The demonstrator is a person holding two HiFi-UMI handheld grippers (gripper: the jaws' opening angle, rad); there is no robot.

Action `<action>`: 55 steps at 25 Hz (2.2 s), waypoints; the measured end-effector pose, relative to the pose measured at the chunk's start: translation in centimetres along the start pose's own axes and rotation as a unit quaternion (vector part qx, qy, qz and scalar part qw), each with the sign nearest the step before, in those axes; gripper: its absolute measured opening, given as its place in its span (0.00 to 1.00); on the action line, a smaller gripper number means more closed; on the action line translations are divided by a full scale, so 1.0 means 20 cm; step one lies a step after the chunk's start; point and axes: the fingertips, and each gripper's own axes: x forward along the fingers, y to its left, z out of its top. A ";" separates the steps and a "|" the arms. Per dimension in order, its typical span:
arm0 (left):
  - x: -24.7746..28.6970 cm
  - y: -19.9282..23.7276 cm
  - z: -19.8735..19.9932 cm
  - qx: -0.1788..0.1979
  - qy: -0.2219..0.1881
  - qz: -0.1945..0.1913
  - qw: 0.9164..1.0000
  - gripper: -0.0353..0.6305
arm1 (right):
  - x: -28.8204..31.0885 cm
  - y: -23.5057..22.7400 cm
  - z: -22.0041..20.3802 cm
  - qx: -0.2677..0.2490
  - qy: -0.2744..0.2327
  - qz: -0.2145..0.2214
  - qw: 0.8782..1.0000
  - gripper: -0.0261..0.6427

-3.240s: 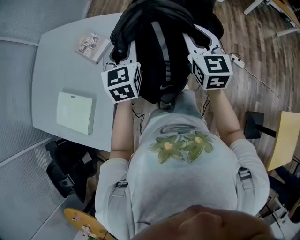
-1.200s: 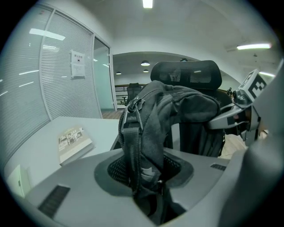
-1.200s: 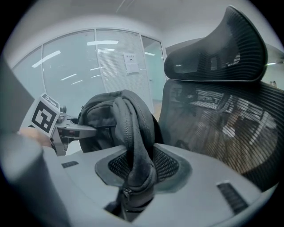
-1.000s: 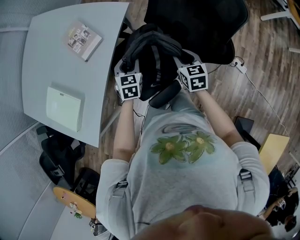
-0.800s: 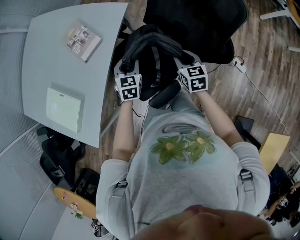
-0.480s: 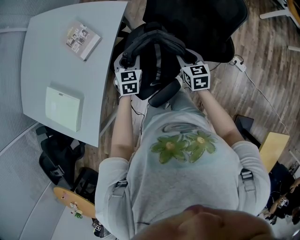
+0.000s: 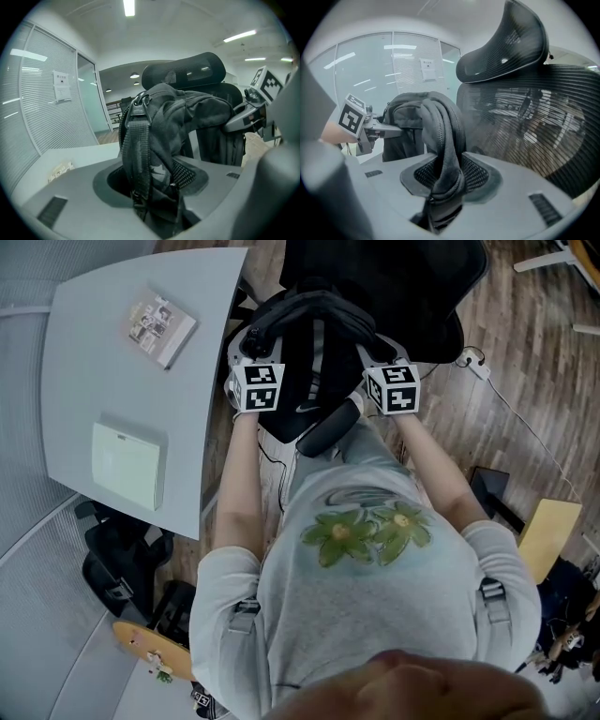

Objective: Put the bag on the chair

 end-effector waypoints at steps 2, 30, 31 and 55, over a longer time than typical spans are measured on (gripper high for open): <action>0.03 0.00 0.02 0.007 -0.003 0.001 1.000 0.41 | 0.02 -0.02 0.01 0.002 -0.004 -0.007 1.000 0.24; -0.08 0.09 -0.10 -0.045 0.020 0.021 0.999 0.58 | 0.00 0.11 0.01 -0.005 0.020 0.046 0.999 0.42; -0.10 0.09 -0.10 -0.047 0.017 0.021 0.999 0.58 | -0.01 0.12 0.00 -0.006 0.021 0.048 0.999 0.42; -0.47 0.00 -0.38 -0.066 0.020 0.025 0.997 0.58 | -0.26 0.34 -0.26 -0.036 0.053 0.064 0.996 0.50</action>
